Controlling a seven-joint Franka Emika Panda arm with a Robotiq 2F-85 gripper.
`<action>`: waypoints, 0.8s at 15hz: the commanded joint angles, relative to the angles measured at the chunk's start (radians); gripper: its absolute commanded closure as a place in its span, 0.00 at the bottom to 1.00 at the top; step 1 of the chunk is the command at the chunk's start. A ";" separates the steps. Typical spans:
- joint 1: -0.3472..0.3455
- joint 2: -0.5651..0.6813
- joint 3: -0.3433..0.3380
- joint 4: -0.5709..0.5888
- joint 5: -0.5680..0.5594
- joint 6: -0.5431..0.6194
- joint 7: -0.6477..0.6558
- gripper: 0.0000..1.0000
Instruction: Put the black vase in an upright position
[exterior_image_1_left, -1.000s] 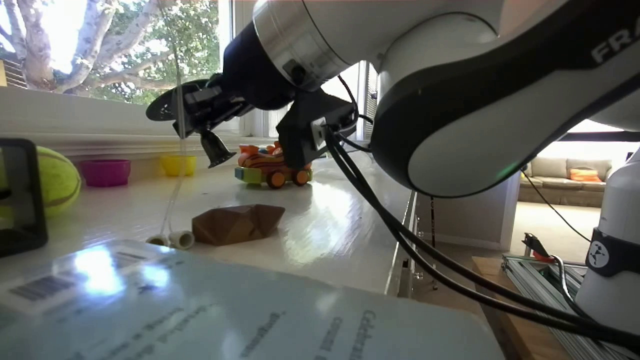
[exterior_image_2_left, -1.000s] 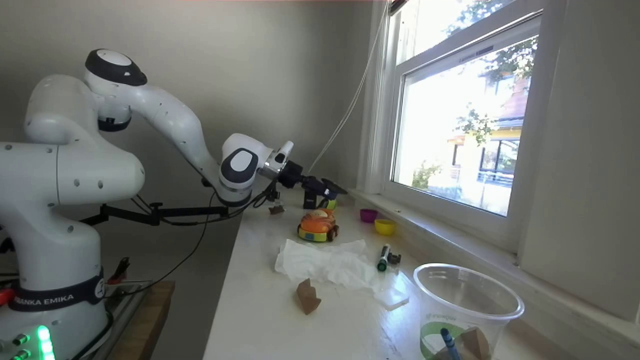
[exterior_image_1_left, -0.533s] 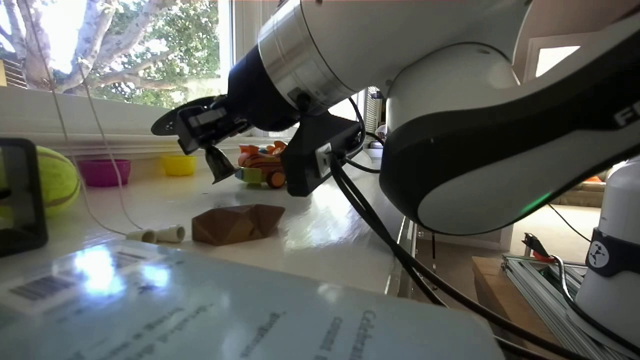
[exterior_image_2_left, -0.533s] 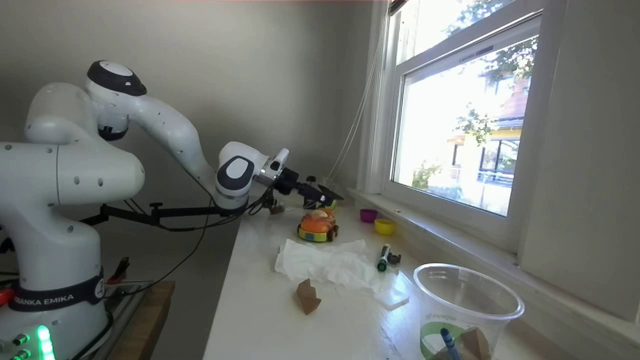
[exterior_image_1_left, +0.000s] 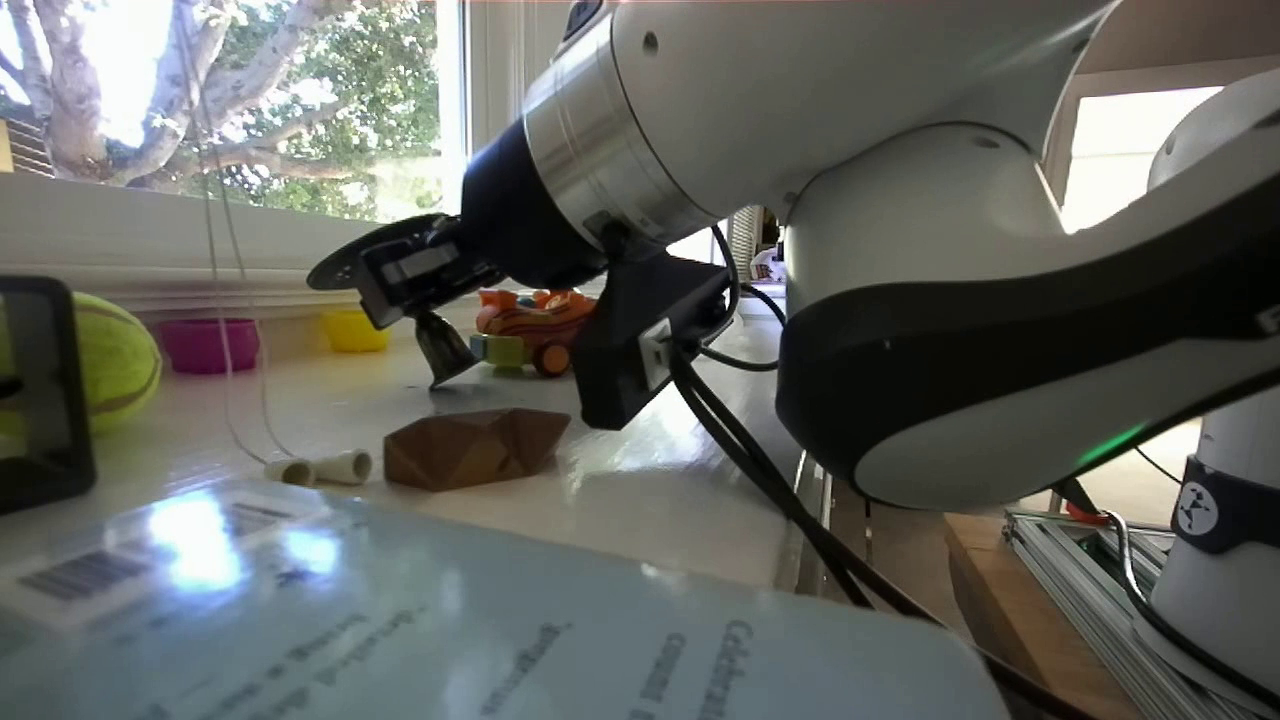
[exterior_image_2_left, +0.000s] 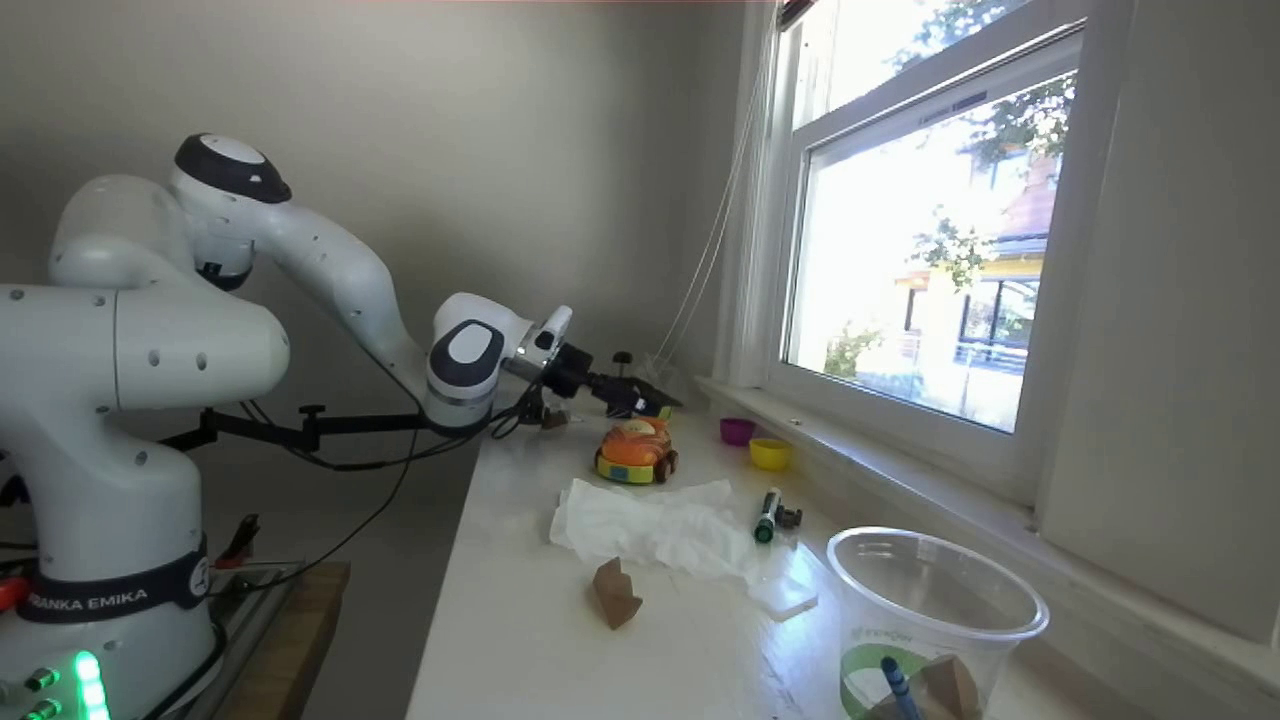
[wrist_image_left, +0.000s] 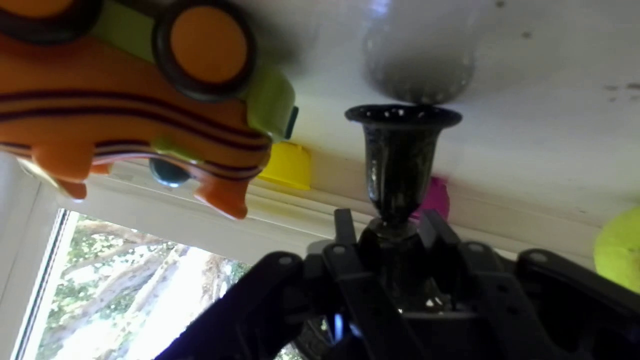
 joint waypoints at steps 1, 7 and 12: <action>0.036 -0.078 0.000 -0.013 0.045 -0.017 0.039 0.88; 0.056 -0.138 0.000 -0.016 0.058 -0.041 0.077 0.88; 0.060 -0.189 -0.002 -0.012 0.061 -0.076 0.127 0.88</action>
